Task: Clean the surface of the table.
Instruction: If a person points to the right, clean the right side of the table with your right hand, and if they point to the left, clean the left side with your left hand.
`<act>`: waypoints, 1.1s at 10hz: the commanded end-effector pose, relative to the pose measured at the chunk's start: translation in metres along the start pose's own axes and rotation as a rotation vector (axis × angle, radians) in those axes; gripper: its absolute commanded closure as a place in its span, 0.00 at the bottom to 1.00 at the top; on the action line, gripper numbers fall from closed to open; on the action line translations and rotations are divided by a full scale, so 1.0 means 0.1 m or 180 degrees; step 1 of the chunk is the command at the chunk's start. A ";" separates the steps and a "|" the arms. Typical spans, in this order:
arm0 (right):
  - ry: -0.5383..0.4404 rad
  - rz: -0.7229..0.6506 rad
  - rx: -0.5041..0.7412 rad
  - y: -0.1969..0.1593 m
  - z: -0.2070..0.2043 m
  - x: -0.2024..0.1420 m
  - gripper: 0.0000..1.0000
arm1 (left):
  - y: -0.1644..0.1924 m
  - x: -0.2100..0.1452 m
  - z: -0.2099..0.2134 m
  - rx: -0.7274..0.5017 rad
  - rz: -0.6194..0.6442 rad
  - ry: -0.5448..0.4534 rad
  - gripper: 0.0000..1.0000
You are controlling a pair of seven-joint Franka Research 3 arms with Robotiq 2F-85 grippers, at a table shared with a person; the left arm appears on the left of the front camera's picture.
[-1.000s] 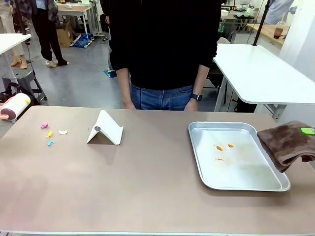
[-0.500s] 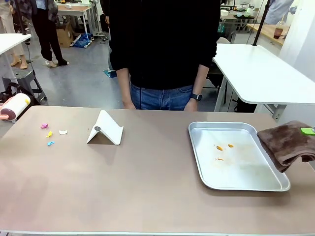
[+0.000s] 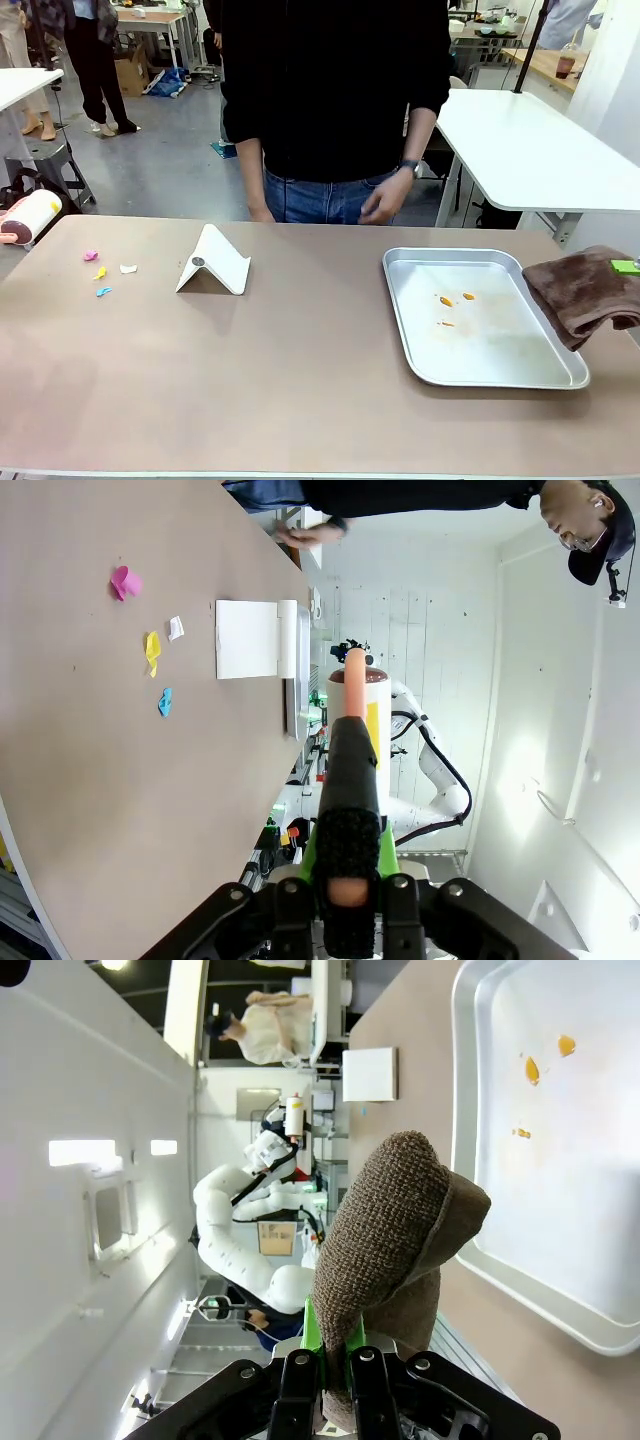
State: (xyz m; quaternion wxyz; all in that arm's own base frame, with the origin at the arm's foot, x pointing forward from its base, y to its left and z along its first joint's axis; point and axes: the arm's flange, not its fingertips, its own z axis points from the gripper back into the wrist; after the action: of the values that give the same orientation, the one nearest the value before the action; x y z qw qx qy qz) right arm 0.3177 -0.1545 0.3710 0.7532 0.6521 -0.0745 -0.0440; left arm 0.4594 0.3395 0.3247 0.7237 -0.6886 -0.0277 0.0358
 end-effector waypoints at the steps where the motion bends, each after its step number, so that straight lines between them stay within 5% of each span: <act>1: 0.0017 0.0010 0.0011 0.02 0.02 -0.01 1.00 | -0.03 -0.02 0.00 -0.0017 -0.0035 0.0007 1.00; 11: 0.0017 0.0010 0.0011 0.02 0.02 -0.01 1.00 | -0.03 -0.02 0.00 -0.0017 -0.0035 0.0007 1.00</act>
State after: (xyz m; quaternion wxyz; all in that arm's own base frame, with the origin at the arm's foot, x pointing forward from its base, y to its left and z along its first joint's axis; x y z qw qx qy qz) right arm 0.3177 -0.1545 0.3710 0.7532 0.6521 -0.0744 -0.0440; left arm 0.4594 0.3395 0.3247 0.7237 -0.6886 -0.0277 0.0358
